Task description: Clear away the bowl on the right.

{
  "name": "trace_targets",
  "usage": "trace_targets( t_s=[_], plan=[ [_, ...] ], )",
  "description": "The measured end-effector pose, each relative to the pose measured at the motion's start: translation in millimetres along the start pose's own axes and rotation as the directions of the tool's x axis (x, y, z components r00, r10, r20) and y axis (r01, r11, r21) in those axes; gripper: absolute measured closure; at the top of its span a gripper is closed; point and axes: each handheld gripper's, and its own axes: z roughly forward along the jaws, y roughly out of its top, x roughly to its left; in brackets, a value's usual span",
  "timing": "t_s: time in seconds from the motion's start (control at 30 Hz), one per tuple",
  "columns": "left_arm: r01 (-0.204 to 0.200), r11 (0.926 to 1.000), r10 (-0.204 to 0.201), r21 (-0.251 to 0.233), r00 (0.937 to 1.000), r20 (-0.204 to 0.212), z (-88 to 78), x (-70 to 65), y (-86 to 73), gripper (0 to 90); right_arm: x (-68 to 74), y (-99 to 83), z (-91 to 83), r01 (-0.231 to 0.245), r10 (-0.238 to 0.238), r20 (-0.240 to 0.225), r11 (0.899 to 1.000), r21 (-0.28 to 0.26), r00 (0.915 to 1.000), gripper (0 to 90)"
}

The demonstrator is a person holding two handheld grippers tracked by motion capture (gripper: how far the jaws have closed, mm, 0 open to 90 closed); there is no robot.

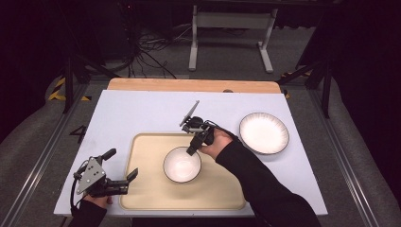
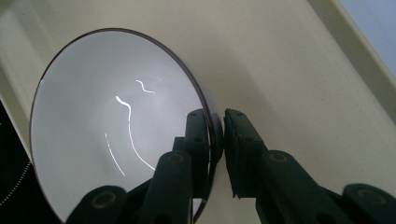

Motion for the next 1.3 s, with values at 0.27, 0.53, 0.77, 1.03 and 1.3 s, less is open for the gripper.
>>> trace_targets(
  t_s=[0.27,0.53,0.77,1.03,1.3],
  plan=[
    [-0.001,1.0000,0.001,0.000,1.0000,0.000,0.2,-0.1,0.1,0.1,0.1,-1.2,-3.1,0.004,-0.004,0.001,1.000,-0.017,1.0000,70.6],
    [0.002,1.0000,-0.002,-0.002,1.0000,0.000,0.6,0.2,0.0,0.2,10.5,-7.1,-24.9,0.078,-0.068,0.065,0.981,-0.177,0.9956,55.2],
    [0.003,1.0000,-0.003,0.006,1.0000,-0.001,1.3,0.3,0.3,0.1,27.6,-18.1,-43.9,0.160,-0.126,0.121,0.930,-0.332,0.9846,33.2],
    [0.001,1.0000,-0.001,0.008,1.0000,-0.002,0.9,0.0,0.3,0.1,44.1,-38.8,-54.9,0.275,-0.187,0.221,0.828,-0.488,0.9571,13.1],
    [0.001,1.0000,-0.001,0.007,1.0000,-0.002,1.1,0.0,0.2,0.2,46.1,-61.4,-58.3,0.322,-0.217,0.240,0.709,-0.627,0.9461,1.2]
  ],
)
